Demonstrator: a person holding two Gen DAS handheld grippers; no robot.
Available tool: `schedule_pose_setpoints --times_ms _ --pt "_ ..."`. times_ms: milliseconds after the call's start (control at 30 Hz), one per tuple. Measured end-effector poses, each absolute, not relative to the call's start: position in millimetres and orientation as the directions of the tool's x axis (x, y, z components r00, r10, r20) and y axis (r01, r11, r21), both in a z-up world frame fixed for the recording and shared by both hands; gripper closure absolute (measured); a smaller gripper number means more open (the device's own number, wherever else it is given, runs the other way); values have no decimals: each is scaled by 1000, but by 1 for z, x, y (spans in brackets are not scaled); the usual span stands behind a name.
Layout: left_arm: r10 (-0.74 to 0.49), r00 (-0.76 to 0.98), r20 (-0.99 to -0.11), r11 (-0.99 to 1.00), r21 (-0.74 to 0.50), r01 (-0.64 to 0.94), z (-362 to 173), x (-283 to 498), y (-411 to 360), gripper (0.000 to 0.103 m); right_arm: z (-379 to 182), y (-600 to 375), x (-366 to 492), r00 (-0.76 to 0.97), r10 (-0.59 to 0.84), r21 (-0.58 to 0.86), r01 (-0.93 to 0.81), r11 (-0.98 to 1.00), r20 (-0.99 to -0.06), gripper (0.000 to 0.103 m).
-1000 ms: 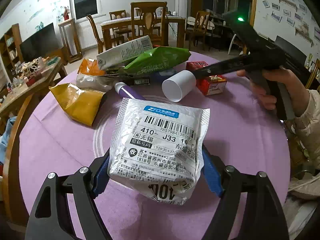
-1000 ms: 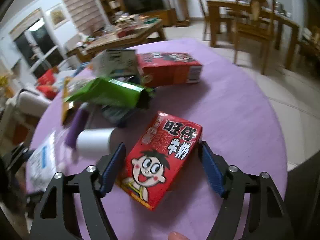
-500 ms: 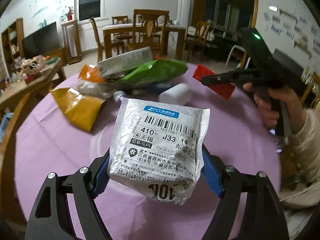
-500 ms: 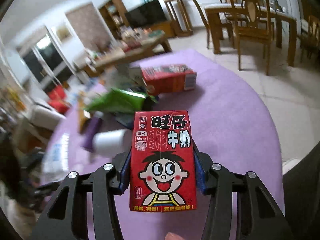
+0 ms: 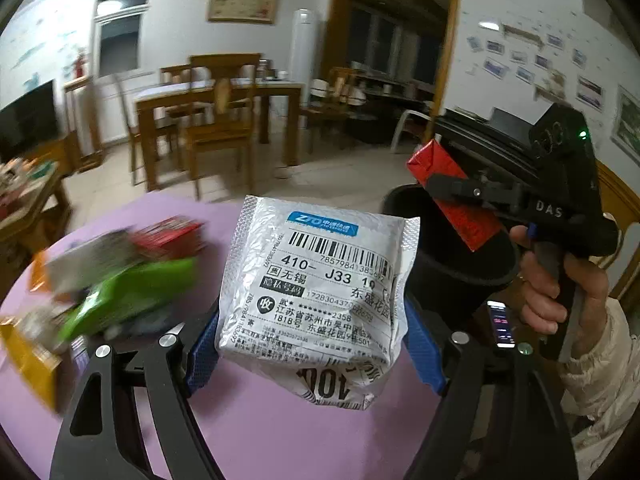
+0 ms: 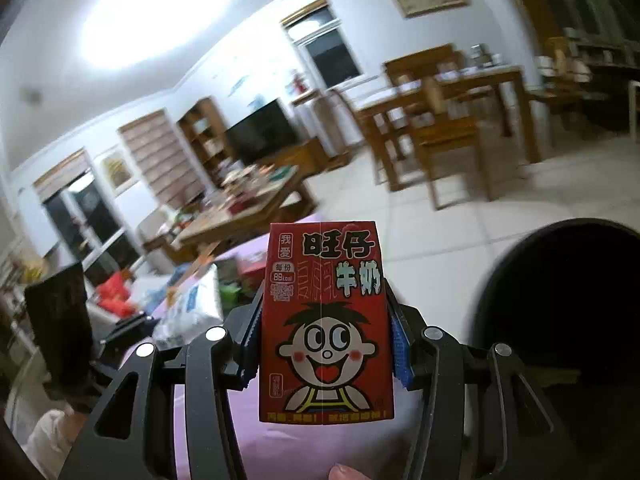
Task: Collect trash
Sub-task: 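Carry both items over the black bin and open both grippers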
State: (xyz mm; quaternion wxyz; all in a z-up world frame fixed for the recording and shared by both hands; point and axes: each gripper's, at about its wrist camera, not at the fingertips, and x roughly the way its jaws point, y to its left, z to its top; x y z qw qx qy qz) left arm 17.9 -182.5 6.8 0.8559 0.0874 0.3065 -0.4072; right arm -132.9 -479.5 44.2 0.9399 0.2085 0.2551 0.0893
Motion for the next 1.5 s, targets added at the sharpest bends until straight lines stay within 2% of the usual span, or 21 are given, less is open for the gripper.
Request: schedule_pose_setpoints --times_ms 167,433,833,1133,1233,1333,1367,1400,1500 --pt "-701 383 -602 572 -154 805 -3 17 -252 26 39 -544 -167 890 129 442 87 893 -437 52" --pt "-748 218 -627 453 -243 858 -25 10 -353 26 0 -622 -198 860 -26 450 292 844 -510 52" --pt "-729 137 -671 444 -311 841 -58 13 -396 26 -45 -654 -210 834 -52 463 355 812 -549 52" --pt "-704 152 -693 453 -273 849 -57 10 -400 25 -54 -652 -204 826 -45 467 362 807 -562 52" --pt "-691 157 -705 452 -253 855 -57 7 -404 20 -55 -652 -202 822 -39 464 359 810 -568 52" --pt "-683 174 -709 455 -227 861 -54 5 -407 12 -53 -652 -199 823 -44 457 358 814 -566 43" --pt "-683 183 -707 458 -218 862 -55 4 -407 10 -52 -652 -200 826 -45 460 357 813 -561 32" --pt "-684 197 -703 463 -209 862 -52 3 -406 7 -51 -651 -202 833 -40 470 351 810 -552 26" --pt "-685 214 -696 473 -202 858 -47 2 -403 5 -45 -650 -206 840 -44 470 345 812 -541 26"
